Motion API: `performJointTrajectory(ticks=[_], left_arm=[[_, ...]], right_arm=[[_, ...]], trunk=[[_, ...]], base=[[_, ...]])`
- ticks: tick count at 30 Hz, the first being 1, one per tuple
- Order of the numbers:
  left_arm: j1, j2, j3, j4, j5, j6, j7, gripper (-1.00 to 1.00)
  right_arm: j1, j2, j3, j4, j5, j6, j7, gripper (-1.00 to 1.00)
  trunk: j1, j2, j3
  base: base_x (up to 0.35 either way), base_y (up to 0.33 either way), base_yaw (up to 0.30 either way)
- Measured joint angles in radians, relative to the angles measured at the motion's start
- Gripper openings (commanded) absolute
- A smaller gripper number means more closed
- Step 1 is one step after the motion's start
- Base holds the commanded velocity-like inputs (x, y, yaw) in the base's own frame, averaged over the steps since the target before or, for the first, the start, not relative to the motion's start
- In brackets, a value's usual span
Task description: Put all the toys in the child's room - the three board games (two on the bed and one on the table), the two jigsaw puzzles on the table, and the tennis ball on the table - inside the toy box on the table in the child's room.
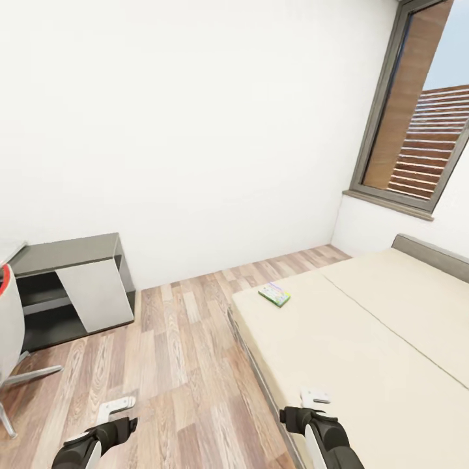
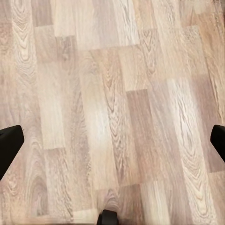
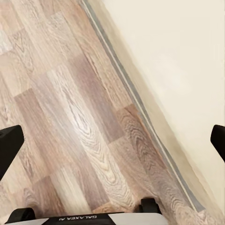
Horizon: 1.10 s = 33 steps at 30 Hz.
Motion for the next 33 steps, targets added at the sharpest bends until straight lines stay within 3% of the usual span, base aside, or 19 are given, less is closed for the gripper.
performJointTrajectory(ticks=[8, 33], left_arm=[[0.0, 0.0, 0.0, 0.0, 0.0, 0.0, 0.0, 1.0], [0.0, 0.0, 0.0, 0.0, 0.0, 0.0, 0.001, 1.0]], right_arm=[[0.0, 0.0, 0.0, 0.0, 0.0, 0.0, 0.0, 1.0], [0.0, 0.0, 0.0, 0.001, 0.0, -0.002, -0.001, 1.0]], trunk=[[0.0, 0.0, 0.0], [0.0, 0.0, 0.0]], base=[[-0.023, -0.007, 0.12], [-0.065, -0.006, 0.004]])
